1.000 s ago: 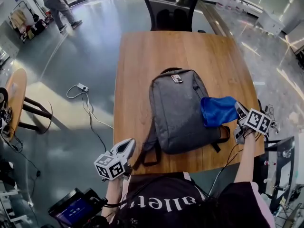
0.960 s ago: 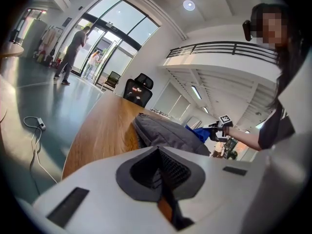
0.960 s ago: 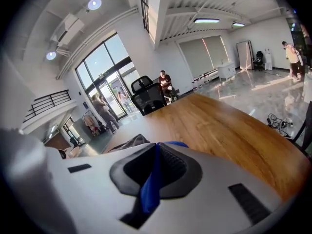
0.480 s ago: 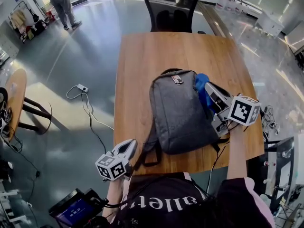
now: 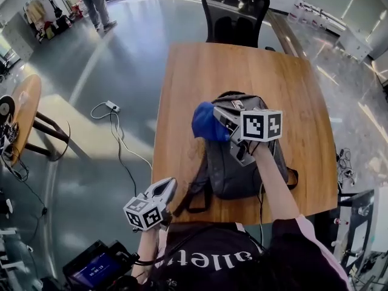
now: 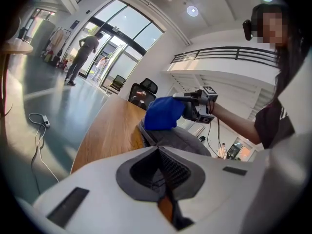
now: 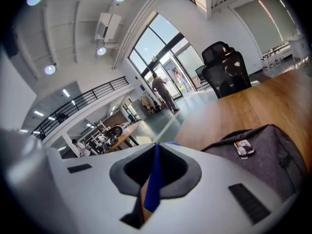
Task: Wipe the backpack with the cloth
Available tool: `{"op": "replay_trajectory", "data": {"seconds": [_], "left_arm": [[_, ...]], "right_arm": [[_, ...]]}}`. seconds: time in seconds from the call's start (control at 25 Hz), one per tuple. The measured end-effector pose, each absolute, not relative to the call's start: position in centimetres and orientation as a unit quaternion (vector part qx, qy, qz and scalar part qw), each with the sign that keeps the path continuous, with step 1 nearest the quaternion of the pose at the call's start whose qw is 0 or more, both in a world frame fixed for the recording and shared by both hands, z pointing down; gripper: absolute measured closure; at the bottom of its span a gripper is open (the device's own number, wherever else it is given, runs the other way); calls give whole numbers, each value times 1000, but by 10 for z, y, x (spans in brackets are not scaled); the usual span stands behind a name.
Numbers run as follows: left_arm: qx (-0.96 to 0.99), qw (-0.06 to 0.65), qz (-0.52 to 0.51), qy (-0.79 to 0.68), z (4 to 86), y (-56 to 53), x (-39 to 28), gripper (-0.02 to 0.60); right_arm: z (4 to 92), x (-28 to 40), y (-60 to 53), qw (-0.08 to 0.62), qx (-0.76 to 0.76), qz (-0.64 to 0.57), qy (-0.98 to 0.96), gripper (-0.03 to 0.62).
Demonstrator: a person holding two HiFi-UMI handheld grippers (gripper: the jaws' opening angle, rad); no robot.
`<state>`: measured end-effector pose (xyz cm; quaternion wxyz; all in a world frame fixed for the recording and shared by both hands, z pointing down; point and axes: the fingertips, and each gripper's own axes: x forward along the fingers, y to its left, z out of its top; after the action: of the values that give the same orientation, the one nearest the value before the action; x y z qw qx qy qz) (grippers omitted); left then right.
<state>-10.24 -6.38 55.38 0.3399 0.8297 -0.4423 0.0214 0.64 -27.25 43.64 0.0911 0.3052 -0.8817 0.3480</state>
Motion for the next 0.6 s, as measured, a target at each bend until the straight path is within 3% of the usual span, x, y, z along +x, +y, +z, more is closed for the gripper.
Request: {"op": "replay_trajectory", "data": {"seconds": [0.16,0.6], "left_arm": [[824,342,18,-451,551,-57,-113,581],[829,346,23,-439,555,-63,-102,581]], "right_arm": [[463,32,-271,129,334,355,-864,563],[455,232,-272,90,491,357,-789,563]]}}
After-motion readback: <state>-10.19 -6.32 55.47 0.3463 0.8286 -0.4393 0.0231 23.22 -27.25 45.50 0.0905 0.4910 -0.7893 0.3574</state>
